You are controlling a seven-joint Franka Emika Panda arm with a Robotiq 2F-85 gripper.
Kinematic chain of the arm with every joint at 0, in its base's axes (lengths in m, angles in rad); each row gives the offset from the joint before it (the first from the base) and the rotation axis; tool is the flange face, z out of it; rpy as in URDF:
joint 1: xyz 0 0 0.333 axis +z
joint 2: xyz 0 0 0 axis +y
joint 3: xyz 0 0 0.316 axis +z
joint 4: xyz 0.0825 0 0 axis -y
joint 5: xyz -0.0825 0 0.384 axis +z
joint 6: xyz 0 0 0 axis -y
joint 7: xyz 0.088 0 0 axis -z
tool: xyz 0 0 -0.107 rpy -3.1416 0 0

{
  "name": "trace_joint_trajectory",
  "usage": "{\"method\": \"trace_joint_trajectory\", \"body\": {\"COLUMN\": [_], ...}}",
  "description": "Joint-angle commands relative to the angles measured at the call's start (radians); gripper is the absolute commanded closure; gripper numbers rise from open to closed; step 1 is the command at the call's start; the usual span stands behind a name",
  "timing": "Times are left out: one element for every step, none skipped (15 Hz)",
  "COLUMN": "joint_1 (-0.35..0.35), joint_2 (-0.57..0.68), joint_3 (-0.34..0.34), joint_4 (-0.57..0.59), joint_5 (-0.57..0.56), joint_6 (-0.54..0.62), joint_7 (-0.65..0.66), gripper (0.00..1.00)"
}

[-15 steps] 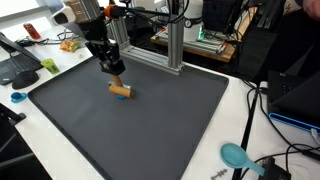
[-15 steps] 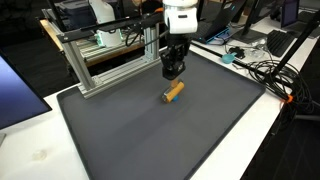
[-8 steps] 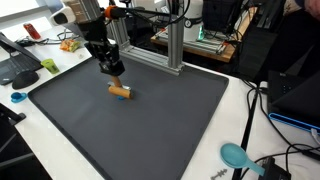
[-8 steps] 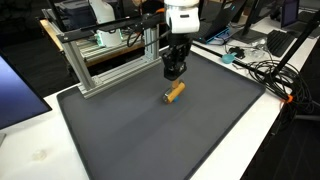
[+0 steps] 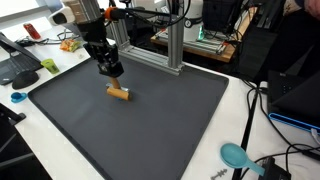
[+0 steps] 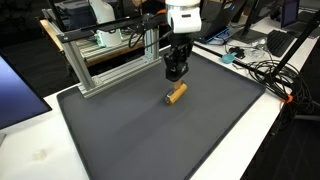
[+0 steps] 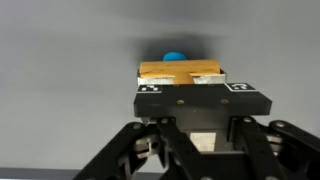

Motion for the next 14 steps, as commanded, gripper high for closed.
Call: {"method": "trace_joint_trajectory", "body": {"joint_1": [0.000,-0.001,-0.004,-0.004,-0.005,-0.007,-0.009,-0.010,-0.010,-0.010,-0.010,-0.010,-0.009,-0.008], "joint_2": [0.035,0.035,0.035,0.035,0.036,0.038,0.039,0.040,0.041,0.042,0.044,0.046,0.048,0.050], "joint_3": [0.005,0.006,0.008,0.007,0.007,0.008,0.009,0.008,0.008,0.007,0.006,0.006,0.005,0.003], "joint_4": [0.018,0.019,0.021,0.022,0.026,0.030,0.033,0.036,0.040,0.043,0.047,0.050,0.054,0.058], "joint_5": [-0.006,-0.003,0.004,0.004,0.004,0.007,0.010,0.010,0.011,0.010,0.007,0.007,0.006,0.003], "joint_6": [-0.006,-0.020,-0.037,-0.047,-0.065,-0.085,-0.094,-0.103,-0.115,-0.123,-0.132,-0.140,-0.146,-0.152], "joint_7": [0.007,0.007,0.007,0.010,0.009,0.007,0.005,0.007,0.007,0.007,0.008,0.008,0.008,0.010], "gripper": [0.78,0.78,0.78,0.78,0.78,0.78,0.78,0.78,0.78,0.78,0.78,0.78,0.78,0.78]}}
